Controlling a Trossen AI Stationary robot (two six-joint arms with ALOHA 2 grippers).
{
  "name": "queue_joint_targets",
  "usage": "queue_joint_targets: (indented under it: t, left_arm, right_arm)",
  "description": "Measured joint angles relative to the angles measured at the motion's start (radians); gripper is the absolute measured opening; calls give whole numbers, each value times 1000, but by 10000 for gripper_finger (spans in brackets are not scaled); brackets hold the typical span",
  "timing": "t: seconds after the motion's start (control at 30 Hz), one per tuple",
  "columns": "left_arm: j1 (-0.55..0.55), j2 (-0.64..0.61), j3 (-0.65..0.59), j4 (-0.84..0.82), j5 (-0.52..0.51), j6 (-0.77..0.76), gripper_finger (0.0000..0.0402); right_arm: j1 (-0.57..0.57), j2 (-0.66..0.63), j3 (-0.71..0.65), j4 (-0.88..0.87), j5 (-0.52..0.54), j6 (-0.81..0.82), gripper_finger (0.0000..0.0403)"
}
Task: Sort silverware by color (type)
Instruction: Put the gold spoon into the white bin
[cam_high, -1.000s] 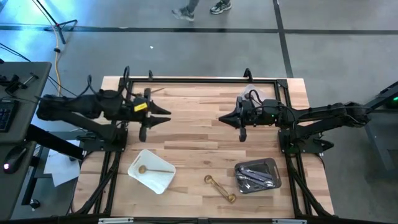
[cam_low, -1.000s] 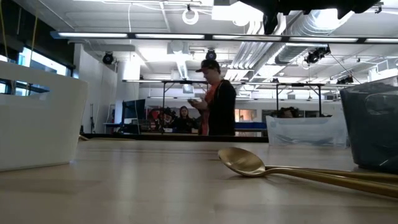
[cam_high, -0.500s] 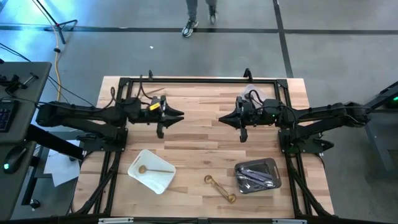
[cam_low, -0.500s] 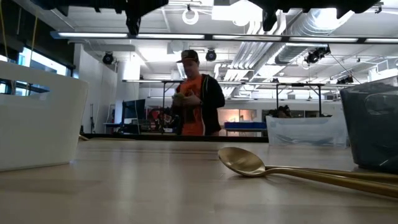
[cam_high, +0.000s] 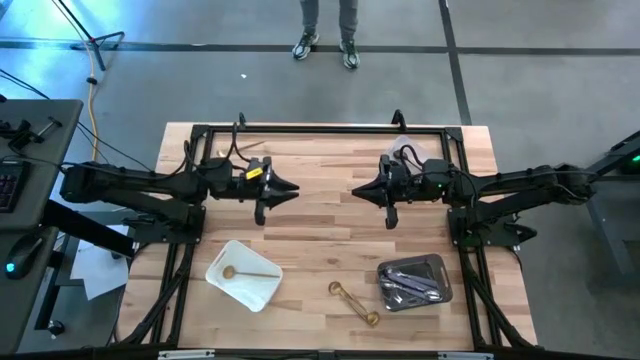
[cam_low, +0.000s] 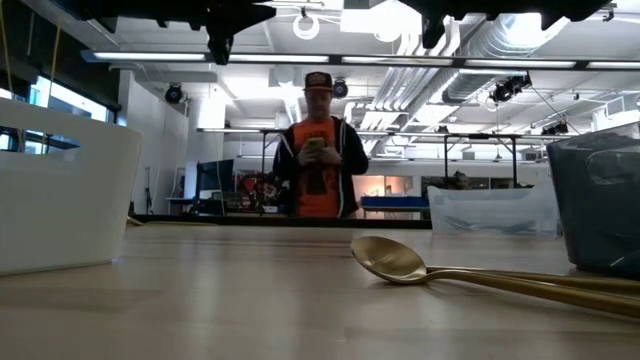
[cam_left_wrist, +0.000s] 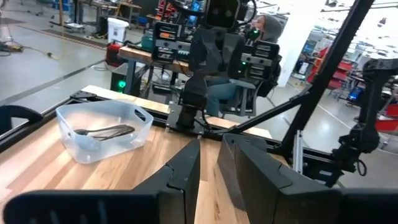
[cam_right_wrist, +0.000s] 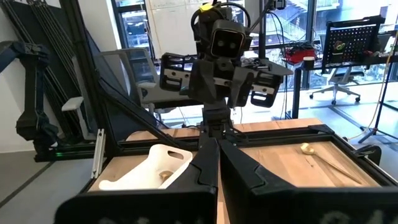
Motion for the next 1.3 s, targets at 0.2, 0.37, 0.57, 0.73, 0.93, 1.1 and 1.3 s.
queue_joint_targets:
  t: [0.2,0.37,0.57,0.73,0.93,1.1,1.3]
  left_arm:
    - [0,0,0,0,6,0,87]
    - [0,0,0,-4,2,0,87]
    - [0,0,0,-4,-1,0,87]
    - [0,0,0,-7,-1,0,87]
    - [0,0,0,-15,-1,-6,87]
    - [0,0,0,-18,0,-36,87]
    - [0,0,0,-15,8,-30,87]
  right_arm:
    - [0,0,0,0,17,-1,0]
    - [0,0,0,0,31,0,0]
    - [5,0,3,-11,46,30,0]
    - [73,63,187,-342,124,0,0]
    - [144,211,447,-656,-10,-7,0]
    - [191,320,593,-728,-161,168,0]
    - [296,468,757,-855,-172,321,0]
